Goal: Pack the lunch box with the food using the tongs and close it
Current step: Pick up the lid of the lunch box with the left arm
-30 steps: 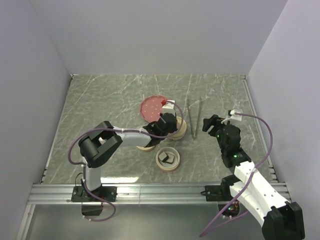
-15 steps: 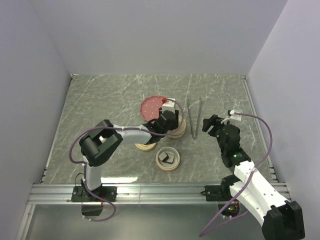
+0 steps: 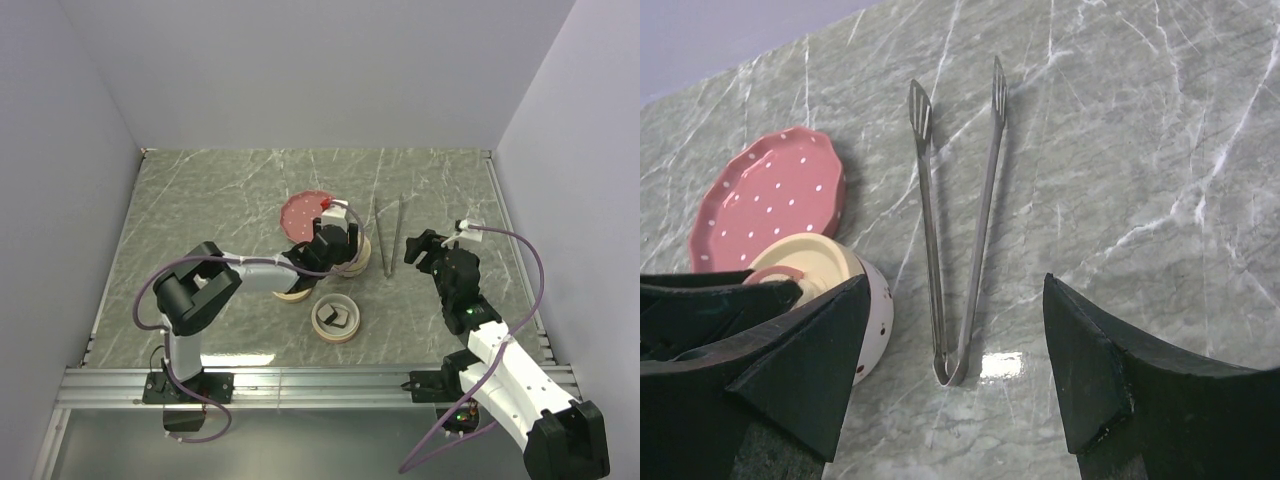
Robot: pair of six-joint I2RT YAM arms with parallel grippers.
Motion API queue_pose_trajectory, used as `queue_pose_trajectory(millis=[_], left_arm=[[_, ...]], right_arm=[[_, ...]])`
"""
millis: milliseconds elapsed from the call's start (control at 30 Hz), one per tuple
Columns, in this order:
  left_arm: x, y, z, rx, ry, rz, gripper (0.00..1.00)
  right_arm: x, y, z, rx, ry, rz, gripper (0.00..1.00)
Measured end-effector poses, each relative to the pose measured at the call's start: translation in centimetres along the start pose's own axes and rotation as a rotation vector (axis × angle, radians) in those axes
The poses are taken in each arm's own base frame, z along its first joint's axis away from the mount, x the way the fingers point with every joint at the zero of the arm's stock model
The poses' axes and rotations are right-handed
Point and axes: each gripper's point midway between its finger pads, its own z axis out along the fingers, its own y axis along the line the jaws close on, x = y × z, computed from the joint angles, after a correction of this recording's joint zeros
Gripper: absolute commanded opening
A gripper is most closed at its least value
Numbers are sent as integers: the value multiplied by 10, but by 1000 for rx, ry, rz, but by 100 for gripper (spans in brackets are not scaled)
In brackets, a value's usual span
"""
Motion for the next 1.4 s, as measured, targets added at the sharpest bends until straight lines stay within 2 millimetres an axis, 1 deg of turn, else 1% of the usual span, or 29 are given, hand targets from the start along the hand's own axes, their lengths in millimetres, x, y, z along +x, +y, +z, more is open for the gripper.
queue_pose_trajectory(millis=[133, 267, 500, 567, 667, 800, 867, 933, 967, 1133, 1167, 1267, 1400], left_arm=[[1, 3, -9, 14, 1, -2, 67], [-4, 7, -21, 27, -17, -3, 68], [-24, 11, -43, 59, -79, -23, 68], [-31, 13, -53, 68, -105, -39, 68], [-37, 23, -69, 49, -129, -62, 67], [-49, 42, -87, -29, -167, -110, 67], [-50, 52, -94, -72, -178, -136, 67], [-45, 59, -101, -115, -176, -162, 67], [-40, 63, -104, -138, -169, -174, 68], [-3, 78, -120, -242, -124, -211, 72], [5, 80, -124, -263, -114, -212, 73], [18, 82, -132, -316, -106, -221, 76], [33, 83, -133, -365, -85, -216, 77]], right_arm=[[0, 0, 0, 0, 0, 0, 77], [0, 0, 0, 1, 0, 0, 77], [0, 0, 0, 1, 0, 0, 77], [0, 0, 0, 1, 0, 0, 77], [0, 0, 0, 1, 0, 0, 77], [0, 0, 0, 0, 0, 0, 77], [0, 0, 0, 0, 0, 0, 77], [0, 0, 0, -1, 0, 0, 77], [0, 0, 0, -1, 0, 0, 77], [0, 3, 0, -13, 0, 1, 77], [0, 3, 0, -16, 0, 2, 77], [0, 4, 0, -22, 1, 2, 77], [-3, 6, 0, -29, -7, 4, 77]])
